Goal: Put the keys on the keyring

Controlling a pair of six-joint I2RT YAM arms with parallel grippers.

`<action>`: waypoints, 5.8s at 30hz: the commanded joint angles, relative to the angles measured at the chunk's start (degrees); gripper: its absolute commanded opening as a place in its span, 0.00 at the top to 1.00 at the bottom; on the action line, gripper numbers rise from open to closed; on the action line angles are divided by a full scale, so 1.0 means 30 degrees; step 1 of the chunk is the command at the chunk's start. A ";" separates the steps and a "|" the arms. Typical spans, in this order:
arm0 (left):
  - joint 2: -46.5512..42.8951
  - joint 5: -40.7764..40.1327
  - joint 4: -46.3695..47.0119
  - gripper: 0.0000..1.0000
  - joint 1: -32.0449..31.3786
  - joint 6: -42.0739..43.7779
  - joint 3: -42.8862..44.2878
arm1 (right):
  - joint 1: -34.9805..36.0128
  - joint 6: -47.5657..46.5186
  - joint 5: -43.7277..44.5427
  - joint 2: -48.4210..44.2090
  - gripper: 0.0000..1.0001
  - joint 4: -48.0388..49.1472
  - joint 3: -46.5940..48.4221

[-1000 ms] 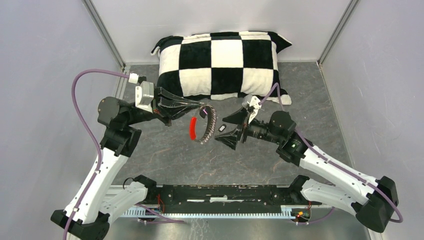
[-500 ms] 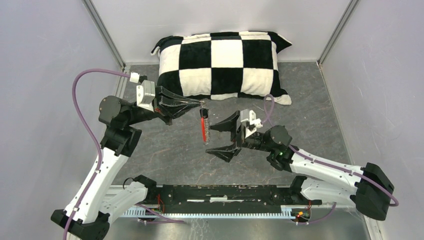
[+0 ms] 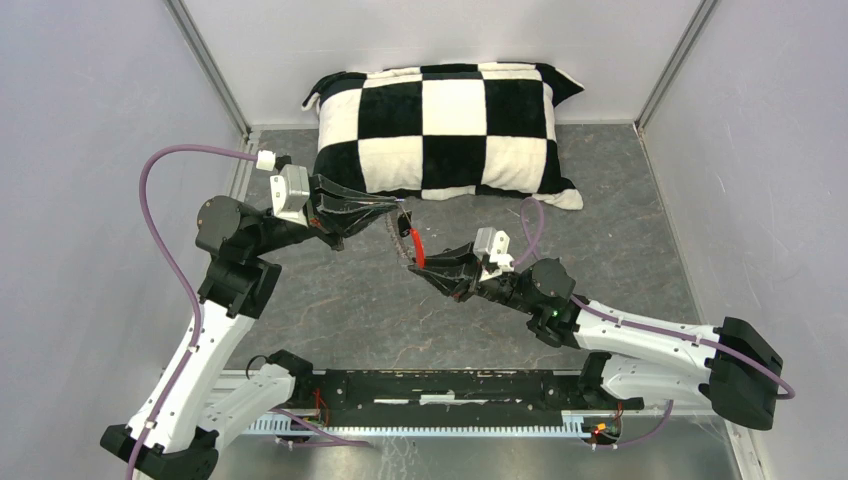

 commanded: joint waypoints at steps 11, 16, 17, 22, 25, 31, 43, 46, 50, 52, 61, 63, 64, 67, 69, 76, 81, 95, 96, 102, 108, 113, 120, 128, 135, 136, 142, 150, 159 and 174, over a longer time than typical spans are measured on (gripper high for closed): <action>-0.1592 -0.2483 -0.4670 0.95 -0.0046 0.5469 -0.1507 | -0.0065 -0.0977 0.0399 -0.1598 0.99 -0.6347 0.1413; -0.2195 -0.2420 -0.7903 0.35 -0.0046 0.9094 -0.3128 | -0.0898 0.1966 -0.1818 -0.0687 0.99 -1.1833 0.4374; -0.2284 -0.2151 -0.8573 0.28 -0.0046 1.0297 -0.3218 | -0.1103 0.3136 -0.2371 -0.0246 1.00 -1.2816 0.4966; -0.2775 -0.1733 -1.0889 0.20 -0.0047 1.4184 -0.2942 | -0.1823 0.8107 -0.5232 0.1401 0.99 -1.5083 0.6101; -0.3048 -0.1466 -1.3154 0.20 -0.0050 1.6601 -0.2655 | -0.2087 0.9340 -0.6068 0.1815 0.99 -1.5165 0.6248; -0.4631 0.0049 -1.5381 0.20 -0.0046 2.0851 -0.3152 | -0.2334 1.0340 -0.6831 0.3143 0.99 -1.6485 0.7112; -0.8074 0.2887 -1.9730 0.32 -0.0046 3.7296 -0.7623 | -0.2470 1.3287 -0.9379 0.5675 0.99 -1.6741 0.8781; -0.8466 0.3337 -1.9680 0.38 -0.0046 4.0612 -0.8325 | -0.2519 1.4166 -0.9841 0.6026 0.99 -1.5907 0.8827; -0.8942 0.3784 -1.9179 0.45 -0.0046 4.2878 -0.8985 | -0.2502 1.4635 -1.0210 0.6454 0.99 -1.5355 0.9008; -0.9300 0.4142 -1.8682 0.49 -0.0047 4.3106 -0.9331 | -0.2507 1.5187 -1.0409 0.6529 0.99 -1.4487 0.8778; -0.8870 0.4605 -1.8139 0.69 -0.0046 4.5111 -0.9728 | -0.2482 1.6134 -1.1104 0.7018 0.99 -1.3266 0.8746; -0.8970 0.4556 -1.7145 0.71 -0.0046 4.4102 -0.9843 | -0.2489 1.6190 -1.1178 0.7020 0.99 -1.3117 0.8586; -0.9074 0.4540 -1.6620 0.71 -0.0046 4.3539 -0.9939 | -0.2465 1.6209 -1.1217 0.7019 0.99 -1.2943 0.8507; -0.9334 0.4496 -1.5480 0.72 -0.0047 4.2054 -1.0060 | -0.2431 1.6245 -1.1254 0.7019 0.99 -1.2730 0.8302; -0.9344 0.4458 -1.5301 0.72 -0.0054 4.1494 -1.0036 | -0.2401 1.6620 -1.1362 0.7091 0.98 -1.2139 0.8156; -0.8953 0.4109 -1.5298 0.84 -0.0047 4.2384 -1.0180 | -0.2170 1.7125 -1.1864 0.7400 0.91 -1.1552 0.8470; -0.8740 0.3175 -1.3569 0.71 -0.0052 3.8359 -0.9683 | -0.2159 1.6955 -1.1987 0.6955 0.88 -1.1411 0.7912; -0.6697 0.2980 -1.6123 0.63 -0.0046 3.6139 -0.7416 | -0.2006 1.6703 -1.2498 0.6802 0.84 -1.1052 0.7733; -0.6333 0.3040 -1.7186 0.60 -0.0046 3.6878 -0.7083 | -0.1994 1.6603 -1.2536 0.6814 0.84 -1.1241 0.7763; -0.5155 0.3164 -2.0150 0.59 -0.0047 4.1869 -0.6316 | -0.1960 1.5957 -1.2653 0.6932 0.84 -1.2111 0.8124; -0.4962 0.3416 -2.3328 0.86 -0.0048 4.5442 -0.5643 | -0.1991 1.5965 -1.2692 0.6990 0.83 -1.2189 0.8265; -0.5847 0.4176 -2.3332 0.98 -0.0046 4.4693 -0.5721 | -0.2003 1.6817 -1.2279 0.6868 0.74 -1.1060 0.7817; -0.6345 0.4020 -2.2257 0.98 -0.0046 4.2273 -0.6007 | -0.2035 1.8302 -1.2049 0.6800 0.70 -0.8788 0.7179; -0.6498 0.3958 -1.7612 0.98 -0.0046 3.4952 -0.5612 | -0.2514 1.1502 -1.1271 0.5528 0.60 -1.4665 0.9068; -0.5064 0.5591 -1.7555 0.98 -0.0046 2.9762 -0.3372 | -0.2240 -0.2975 -0.6109 0.2480 0.39 -2.0091 1.1471; -0.4788 0.5882 -1.7561 0.98 -0.0061 2.9123 -0.3036 | -0.2174 -0.4758 -0.5743 0.1930 0.39 -1.9999 1.1195; -0.3503 0.7515 -1.7579 0.98 -0.0069 2.5835 -0.1686 | -0.1246 -1.2638 -0.6639 -0.1629 0.15 -1.6485 0.8715; -0.2490 0.8941 -1.7554 0.98 -0.0076 2.4490 -0.1248 | 0.0554 -1.6981 -0.7110 -0.0174 0.24 -1.9365 1.1198; -0.2487 0.8833 -1.7469 0.98 -0.0076 2.4545 -0.1595 | 0.1316 -1.9647 -0.8450 0.1613 0.45 -2.1864 1.3883; -0.2374 0.8520 -1.7466 0.98 -0.0191 2.5178 -0.2323 | 0.1506 -2.2755 -0.9922 0.4192 0.58 -2.8351 1.7901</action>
